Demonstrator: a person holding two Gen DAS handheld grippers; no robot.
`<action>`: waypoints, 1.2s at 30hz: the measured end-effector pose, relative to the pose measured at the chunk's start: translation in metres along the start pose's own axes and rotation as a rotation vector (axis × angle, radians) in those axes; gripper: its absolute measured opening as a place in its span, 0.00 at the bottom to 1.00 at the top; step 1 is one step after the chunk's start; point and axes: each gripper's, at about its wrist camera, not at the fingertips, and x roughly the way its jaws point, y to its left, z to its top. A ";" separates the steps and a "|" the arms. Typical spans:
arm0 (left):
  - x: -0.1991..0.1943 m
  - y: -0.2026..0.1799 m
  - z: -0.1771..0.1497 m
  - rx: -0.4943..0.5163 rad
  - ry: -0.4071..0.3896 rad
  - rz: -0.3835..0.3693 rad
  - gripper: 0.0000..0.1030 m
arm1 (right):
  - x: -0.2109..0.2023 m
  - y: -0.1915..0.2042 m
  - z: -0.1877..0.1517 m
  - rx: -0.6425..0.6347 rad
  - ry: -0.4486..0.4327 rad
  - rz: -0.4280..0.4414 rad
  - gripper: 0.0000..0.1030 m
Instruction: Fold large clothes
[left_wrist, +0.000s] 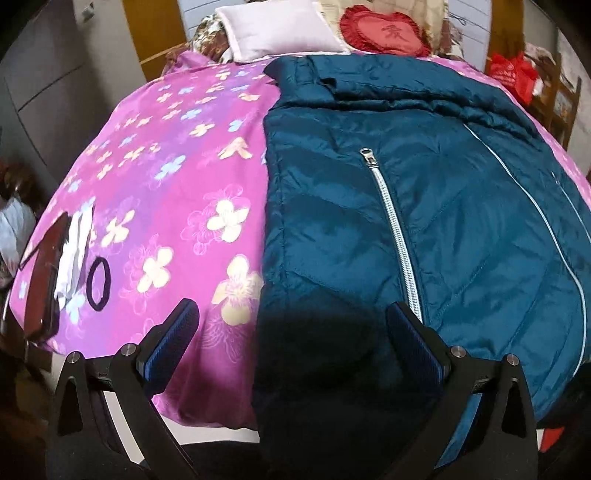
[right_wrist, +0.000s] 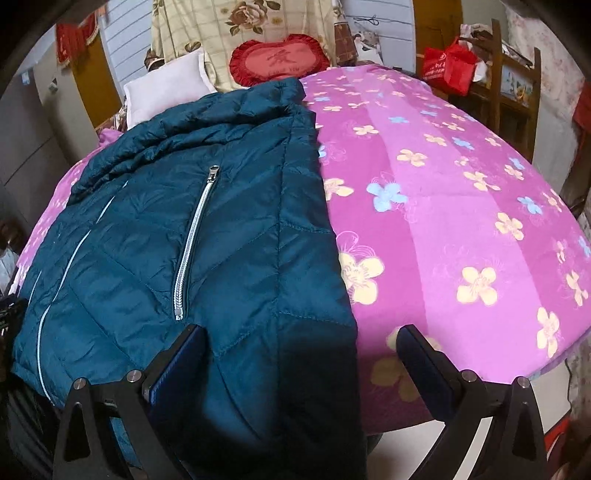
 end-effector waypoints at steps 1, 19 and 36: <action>0.000 0.000 0.000 -0.003 0.000 0.000 0.99 | 0.000 0.001 0.000 -0.005 0.000 -0.005 1.00; 0.002 0.001 0.000 0.000 -0.004 -0.001 0.99 | 0.000 0.007 -0.003 -0.043 -0.025 -0.038 1.00; 0.002 0.001 0.000 -0.003 -0.001 -0.003 0.99 | -0.001 0.007 -0.004 -0.047 -0.021 -0.040 1.00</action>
